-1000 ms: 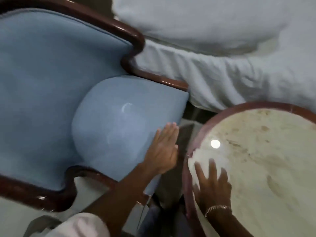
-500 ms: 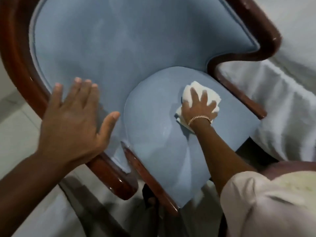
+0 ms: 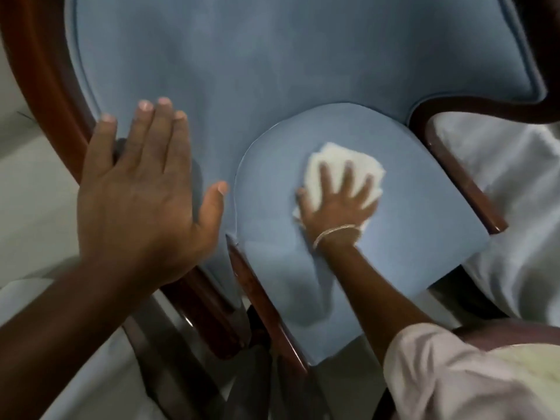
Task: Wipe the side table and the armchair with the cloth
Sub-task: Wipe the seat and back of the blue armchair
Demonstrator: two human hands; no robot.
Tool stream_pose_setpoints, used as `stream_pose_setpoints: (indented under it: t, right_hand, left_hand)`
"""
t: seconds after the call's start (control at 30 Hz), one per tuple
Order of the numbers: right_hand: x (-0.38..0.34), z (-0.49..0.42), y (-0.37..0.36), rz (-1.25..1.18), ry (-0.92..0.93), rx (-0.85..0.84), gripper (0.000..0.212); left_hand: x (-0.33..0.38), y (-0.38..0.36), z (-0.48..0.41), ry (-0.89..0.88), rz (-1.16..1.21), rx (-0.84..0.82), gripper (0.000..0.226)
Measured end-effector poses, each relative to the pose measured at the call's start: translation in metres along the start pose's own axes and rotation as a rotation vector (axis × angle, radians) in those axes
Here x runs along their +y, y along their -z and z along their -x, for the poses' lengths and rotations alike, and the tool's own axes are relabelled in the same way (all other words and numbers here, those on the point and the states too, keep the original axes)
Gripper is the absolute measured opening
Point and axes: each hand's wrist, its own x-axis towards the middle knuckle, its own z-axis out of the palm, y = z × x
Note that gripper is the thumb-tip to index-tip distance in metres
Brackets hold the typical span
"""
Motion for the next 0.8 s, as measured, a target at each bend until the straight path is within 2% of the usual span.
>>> stream_pose_setpoints:
  t: [0.07, 0.1, 0.13, 0.23, 0.3, 0.33, 0.4, 0.43, 0.47, 0.57, 0.63, 0.67, 0.73, 0.77, 0.8]
  right_hand:
    - [-0.008, 0.058, -0.009, 0.140, 0.514, -0.066, 0.068]
    - [0.003, 0.092, -0.008, 0.187, 0.648, -0.123, 0.069]
    - [0.024, 0.119, -0.006, 0.202, 0.678, -0.163, 0.070]
    - [0.100, 0.123, 0.022, 0.178, 0.465, -0.116, 0.067]
    - [0.127, 0.081, 0.040, 0.180, 0.198, -0.099, 0.065]
    - [0.125, 0.054, 0.045, 0.143, 0.015, -0.114, 0.066]
    - [0.096, 0.001, 0.039, 0.043, -0.324, -0.038, 0.065]
    - [0.072, -0.014, 0.035, 0.016, -0.407, -0.050, 0.066]
    - [0.049, -0.018, 0.029, 0.018, -0.363, -0.089, 0.068]
    - [0.001, 0.031, 0.018, 0.136, 0.208, -0.180, 0.077]
    - [0.011, 0.079, 0.025, 0.164, 0.432, -0.299, 0.086]
    - [0.025, 0.095, 0.032, 0.183, 0.461, -0.360, 0.091]
    - [0.057, 0.104, 0.045, 0.220, 0.392, -0.412, 0.095]
    - [0.069, 0.096, 0.052, 0.192, 0.260, -0.425, 0.094]
    - [0.075, 0.085, 0.063, 0.142, 0.044, -0.416, 0.089]
  left_hand:
    - [0.002, 0.002, -0.001, 0.021, 0.002, -0.010, 0.078]
    - [0.003, 0.004, -0.001, 0.022, 0.006, -0.007, 0.077]
    - [0.004, 0.005, 0.000, 0.027, 0.010, 0.004, 0.075]
    - [0.005, 0.003, 0.002, 0.043, 0.008, 0.041, 0.073]
    - [0.004, -0.003, 0.001, 0.030, 0.015, 0.086, 0.073]
    - [0.001, -0.007, 0.001, 0.018, 0.010, 0.107, 0.073]
    - [-0.003, -0.012, 0.001, 0.001, -0.013, 0.153, 0.072]
    - [-0.003, -0.013, 0.001, 0.001, -0.013, 0.174, 0.071]
    - [-0.001, -0.013, 0.002, 0.005, -0.007, 0.187, 0.070]
    - [0.001, -0.007, 0.004, -0.032, 0.015, 0.156, 0.069]
    - [-0.010, -0.002, 0.000, -0.114, 0.004, 0.096, 0.072]
    - [-0.023, 0.002, -0.008, -0.148, -0.008, 0.076, 0.074]
    - [-0.059, 0.012, -0.038, -0.164, -0.034, 0.048, 0.078]
    - [-0.078, 0.017, -0.057, -0.162, -0.038, 0.032, 0.081]
    - [-0.096, 0.021, -0.078, -0.167, -0.042, 0.020, 0.083]
